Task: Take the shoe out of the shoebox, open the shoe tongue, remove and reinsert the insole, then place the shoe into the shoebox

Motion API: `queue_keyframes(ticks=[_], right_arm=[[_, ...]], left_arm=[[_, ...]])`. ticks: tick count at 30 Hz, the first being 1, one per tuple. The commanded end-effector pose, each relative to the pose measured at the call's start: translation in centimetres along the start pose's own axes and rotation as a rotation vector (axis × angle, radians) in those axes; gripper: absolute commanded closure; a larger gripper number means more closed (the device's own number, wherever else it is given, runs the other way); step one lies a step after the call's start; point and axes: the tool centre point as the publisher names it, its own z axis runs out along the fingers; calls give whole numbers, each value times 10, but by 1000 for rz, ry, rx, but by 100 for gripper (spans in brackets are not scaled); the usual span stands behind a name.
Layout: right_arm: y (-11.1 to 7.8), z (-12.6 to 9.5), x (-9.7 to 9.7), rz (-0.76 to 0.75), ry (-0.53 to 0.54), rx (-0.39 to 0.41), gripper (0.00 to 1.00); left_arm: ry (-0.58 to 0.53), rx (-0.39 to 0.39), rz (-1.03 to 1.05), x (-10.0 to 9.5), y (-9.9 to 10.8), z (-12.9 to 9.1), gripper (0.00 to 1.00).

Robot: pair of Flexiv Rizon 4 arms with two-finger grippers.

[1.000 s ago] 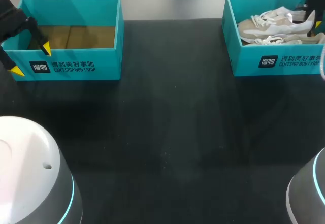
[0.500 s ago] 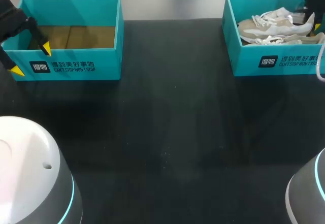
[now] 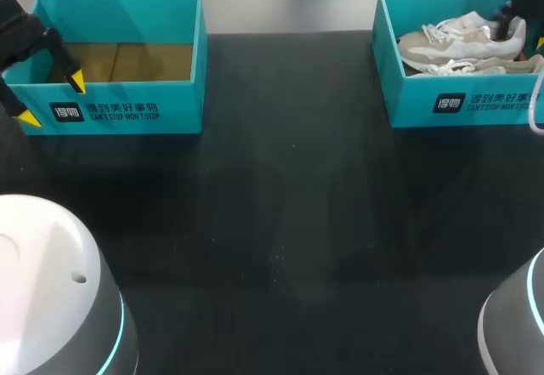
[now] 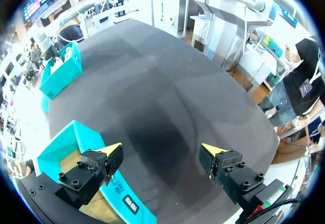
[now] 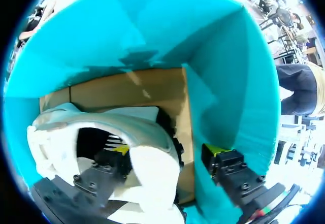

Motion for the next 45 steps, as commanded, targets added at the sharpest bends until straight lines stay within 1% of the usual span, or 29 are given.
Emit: queue_keyframes(ticks=[1,5,16,22,23,29,31,32,34,36,37,39,41,42,45], right_arm=[[-14,-17,-5,-1,7,-20,0],[-23,-30,-4,-2,27,-43,0],[-47,-66,13,-2,24,-38,0],[-70,-87,19,-4,52,-38,0],[-76,-92,21,-8,67,-42,0],[-103,-109,29,-13,66,-35,0],[-110,-115,31,-12,64,-33,0],[-115,-117,32,-9,67,-33,0],[-122,-123,35,-9,67,-33,0],[-129,-126,39,-12,70,-34,0],[-133,-128,41,-12,70,-34,0],[-140,-130,44,-11,77,-35,0],[-148,-132,46,-6,92,-32,0],[-152,-132,47,-4,93,-27,0],[-163,-133,51,-3,104,-23,0]], left_arm=[[4,-1,0,0,1,-1,0],[4,-1,0,0,1,-1,0],[4,-1,0,0,1,-1,0],[4,-1,0,0,1,-1,0],[4,-1,0,0,1,-1,0],[4,-1,0,0,1,-1,0],[-27,-25,-73,-2,-3,-10,0],[-32,-25,-141,-2,-6,-16,0],[-43,-73,-280,-3,-9,-25,0],[-39,-84,-424,-2,-13,-34,0],[-44,-103,-518,-1,-13,-37,0],[-64,-184,-724,0,-13,-41,0],[-136,-248,-875,3,-10,-46,0],[-209,-322,-886,7,-12,-50,0],[-209,-322,-886,7,-12,-50,0]])
